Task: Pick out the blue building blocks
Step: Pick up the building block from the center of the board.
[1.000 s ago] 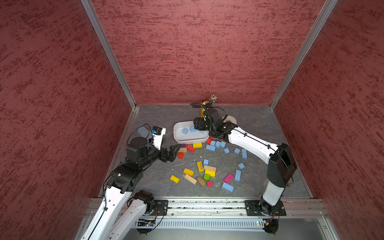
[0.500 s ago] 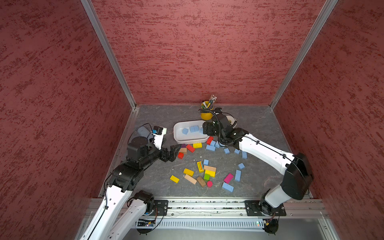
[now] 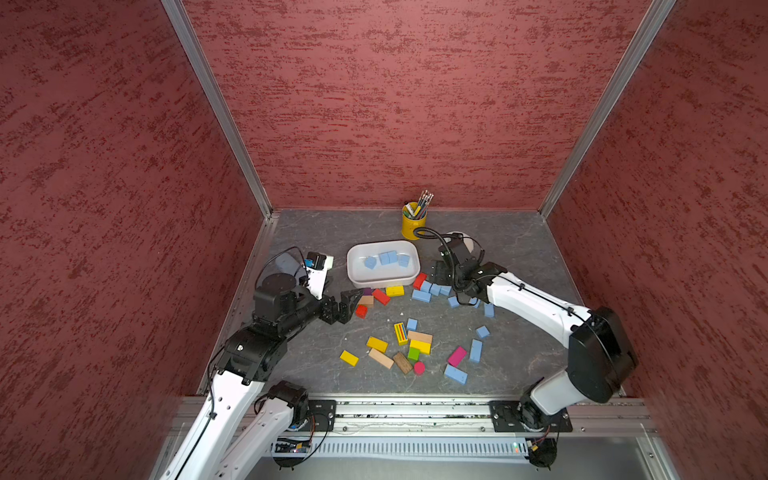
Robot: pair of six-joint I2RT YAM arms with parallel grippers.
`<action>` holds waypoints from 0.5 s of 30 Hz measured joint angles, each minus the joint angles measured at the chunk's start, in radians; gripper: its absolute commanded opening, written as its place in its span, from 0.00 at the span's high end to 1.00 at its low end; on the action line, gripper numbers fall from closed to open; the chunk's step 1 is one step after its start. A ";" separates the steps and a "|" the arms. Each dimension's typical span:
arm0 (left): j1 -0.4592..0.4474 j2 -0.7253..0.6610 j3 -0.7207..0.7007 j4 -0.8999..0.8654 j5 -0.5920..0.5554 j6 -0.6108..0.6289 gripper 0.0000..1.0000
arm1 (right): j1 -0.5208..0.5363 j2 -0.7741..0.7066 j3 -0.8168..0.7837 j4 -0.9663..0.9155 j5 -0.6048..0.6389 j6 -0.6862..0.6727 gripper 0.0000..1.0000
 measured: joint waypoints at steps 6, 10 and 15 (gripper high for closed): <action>0.000 -0.001 0.000 0.000 0.000 0.000 0.00 | -0.063 0.040 -0.040 0.012 -0.022 0.015 0.19; 0.000 -0.001 0.000 0.000 0.000 0.000 0.00 | -0.081 0.078 -0.045 0.017 -0.039 0.023 0.23; 0.000 -0.001 0.000 0.000 0.001 0.000 0.00 | -0.090 0.115 -0.045 0.042 -0.055 0.030 0.27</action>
